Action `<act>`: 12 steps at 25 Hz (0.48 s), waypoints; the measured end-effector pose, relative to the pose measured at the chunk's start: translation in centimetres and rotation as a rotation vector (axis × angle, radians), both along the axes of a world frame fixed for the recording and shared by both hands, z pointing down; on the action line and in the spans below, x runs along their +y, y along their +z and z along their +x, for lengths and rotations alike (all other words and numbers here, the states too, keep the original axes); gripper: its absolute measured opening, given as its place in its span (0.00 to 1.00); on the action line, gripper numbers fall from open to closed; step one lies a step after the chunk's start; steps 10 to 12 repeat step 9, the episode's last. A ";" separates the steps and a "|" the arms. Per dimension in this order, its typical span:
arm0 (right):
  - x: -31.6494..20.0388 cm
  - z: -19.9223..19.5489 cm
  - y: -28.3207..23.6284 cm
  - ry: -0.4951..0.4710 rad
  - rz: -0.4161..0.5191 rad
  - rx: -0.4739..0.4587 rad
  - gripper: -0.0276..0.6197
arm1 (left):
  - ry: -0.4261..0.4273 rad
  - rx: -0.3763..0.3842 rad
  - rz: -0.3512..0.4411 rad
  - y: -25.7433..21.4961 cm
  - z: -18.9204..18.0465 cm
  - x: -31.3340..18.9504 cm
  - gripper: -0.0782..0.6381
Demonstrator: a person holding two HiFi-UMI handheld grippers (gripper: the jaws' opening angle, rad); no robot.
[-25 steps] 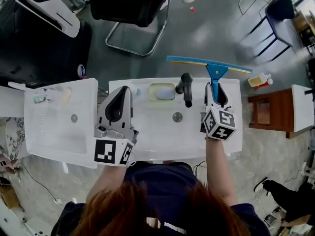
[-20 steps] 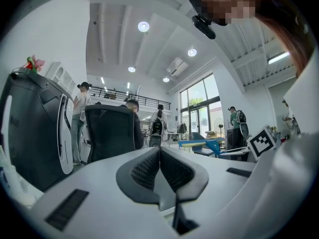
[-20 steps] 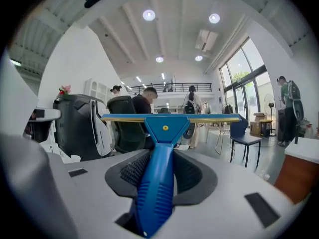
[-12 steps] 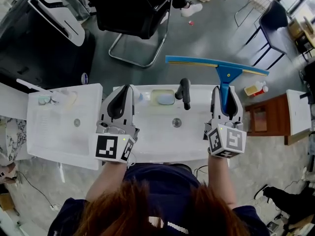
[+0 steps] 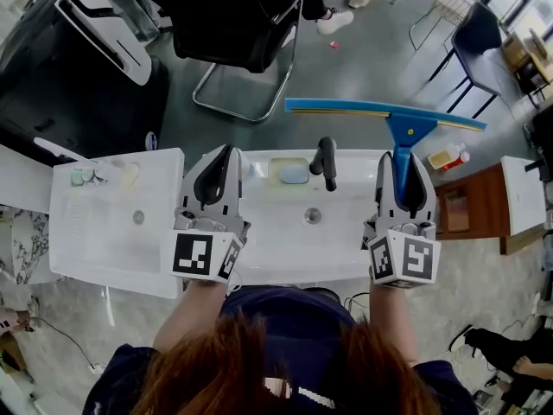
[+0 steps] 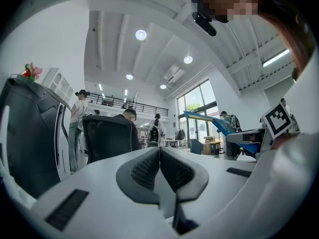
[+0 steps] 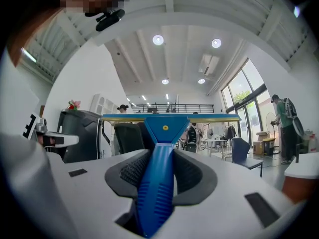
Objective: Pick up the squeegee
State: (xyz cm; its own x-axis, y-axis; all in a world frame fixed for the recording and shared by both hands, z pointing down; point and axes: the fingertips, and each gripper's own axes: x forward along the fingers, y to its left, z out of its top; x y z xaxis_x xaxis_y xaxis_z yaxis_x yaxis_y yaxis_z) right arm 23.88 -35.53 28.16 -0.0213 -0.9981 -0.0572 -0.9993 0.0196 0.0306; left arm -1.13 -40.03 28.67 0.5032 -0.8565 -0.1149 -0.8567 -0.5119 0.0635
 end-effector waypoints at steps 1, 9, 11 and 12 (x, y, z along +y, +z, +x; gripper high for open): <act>0.1 -0.1 -0.1 0.000 0.000 0.001 0.29 | 0.002 0.001 0.002 -0.2 0.0 0.1 0.14; 0.2 -0.7 0.0 0.008 -0.001 0.033 0.29 | 0.009 0.011 0.008 -0.7 0.0 0.2 0.14; 0.2 -0.7 0.0 0.008 -0.001 0.033 0.29 | 0.009 0.011 0.008 -0.7 0.0 0.2 0.14; 0.2 -0.7 0.0 0.008 -0.001 0.033 0.29 | 0.009 0.011 0.008 -0.7 0.0 0.2 0.14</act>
